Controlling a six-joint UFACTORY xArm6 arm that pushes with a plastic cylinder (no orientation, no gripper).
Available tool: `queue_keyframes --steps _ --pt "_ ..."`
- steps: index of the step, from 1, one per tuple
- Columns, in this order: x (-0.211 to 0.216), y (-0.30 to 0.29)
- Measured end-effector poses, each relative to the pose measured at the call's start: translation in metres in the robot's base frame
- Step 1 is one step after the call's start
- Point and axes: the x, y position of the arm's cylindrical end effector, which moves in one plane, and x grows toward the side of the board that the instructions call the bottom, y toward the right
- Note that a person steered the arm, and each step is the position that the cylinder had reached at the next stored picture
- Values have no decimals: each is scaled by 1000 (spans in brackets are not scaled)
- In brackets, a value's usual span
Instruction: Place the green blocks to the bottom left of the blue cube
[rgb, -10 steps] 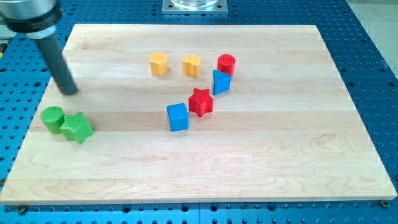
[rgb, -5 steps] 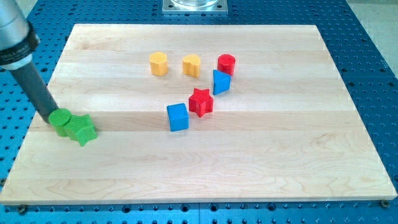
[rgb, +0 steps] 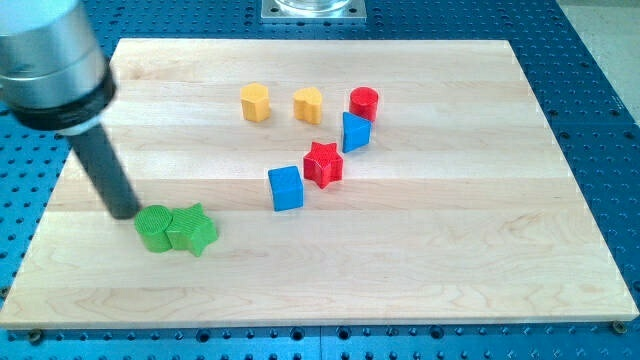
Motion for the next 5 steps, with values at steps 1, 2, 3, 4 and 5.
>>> queue_keyframes --steps 1,2,3,4,5 --pt "12 -23" --pt "28 9" --pt "28 54" --pt "28 97" --pt "29 135"
